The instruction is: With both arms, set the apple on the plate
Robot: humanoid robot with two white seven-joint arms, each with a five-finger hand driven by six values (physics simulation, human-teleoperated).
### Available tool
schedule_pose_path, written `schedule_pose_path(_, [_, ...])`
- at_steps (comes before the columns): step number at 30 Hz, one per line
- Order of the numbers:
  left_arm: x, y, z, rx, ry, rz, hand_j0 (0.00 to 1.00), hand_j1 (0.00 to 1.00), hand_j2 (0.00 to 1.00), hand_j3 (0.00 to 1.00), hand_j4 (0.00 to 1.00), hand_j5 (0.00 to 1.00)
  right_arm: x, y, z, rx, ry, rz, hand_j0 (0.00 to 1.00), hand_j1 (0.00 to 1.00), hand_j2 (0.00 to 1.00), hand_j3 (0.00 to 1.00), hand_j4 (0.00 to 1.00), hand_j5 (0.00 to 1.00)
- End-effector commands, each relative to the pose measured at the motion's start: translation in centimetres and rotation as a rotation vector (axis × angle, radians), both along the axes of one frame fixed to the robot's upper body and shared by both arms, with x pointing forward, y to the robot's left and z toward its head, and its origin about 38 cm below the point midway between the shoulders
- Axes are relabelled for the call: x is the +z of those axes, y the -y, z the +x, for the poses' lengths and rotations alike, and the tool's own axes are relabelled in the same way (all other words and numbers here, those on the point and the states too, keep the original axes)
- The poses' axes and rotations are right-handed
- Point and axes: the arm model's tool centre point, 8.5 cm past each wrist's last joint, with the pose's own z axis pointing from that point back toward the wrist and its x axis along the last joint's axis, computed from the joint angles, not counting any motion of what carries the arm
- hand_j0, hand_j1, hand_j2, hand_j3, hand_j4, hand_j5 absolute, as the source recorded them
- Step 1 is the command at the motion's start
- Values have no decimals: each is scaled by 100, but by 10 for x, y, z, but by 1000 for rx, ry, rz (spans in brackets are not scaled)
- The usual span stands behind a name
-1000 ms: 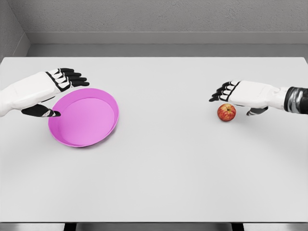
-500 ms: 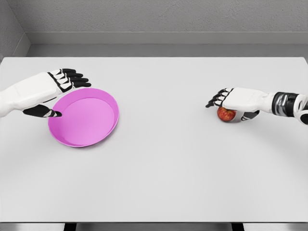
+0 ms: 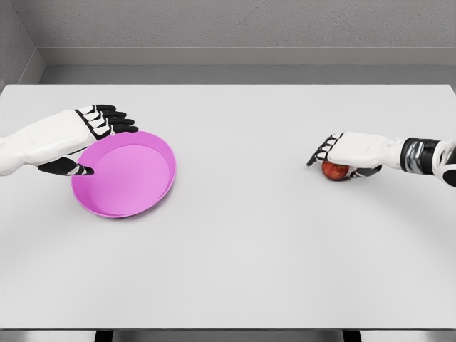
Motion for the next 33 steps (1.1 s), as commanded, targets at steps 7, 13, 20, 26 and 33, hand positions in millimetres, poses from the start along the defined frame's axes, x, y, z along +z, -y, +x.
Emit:
schedule_pose_path(7, [1,0,0,2,-2,-6,100,100,100,100,100,100,-1,2,0,-2,5,-17,74,74,74,74,74,74])
schedule_pose_path(13, [1,0,0,2,-2,-6,100,100,100,100,100,100,-1,3,0,-2,7,-26,68,68,68,68,68,68])
schedule_pose_path(20, [1,0,0,2,0,-6,100,100,100,100,100,100,-1,3,0,-1,9,-27,60,60,60,60,60,60])
schedule_pose_path(26, [2,0,0,1,2,-5,100,100,100,100,100,100,-1,3,0,-1,10,-25,56,56,56,56,56,56])
schedule_pose_path(33, [5,-1,1,2,8,-5,100,100,100,100,100,100,15,-10,-1,41,44,-12,51,51,51,51,51,51])
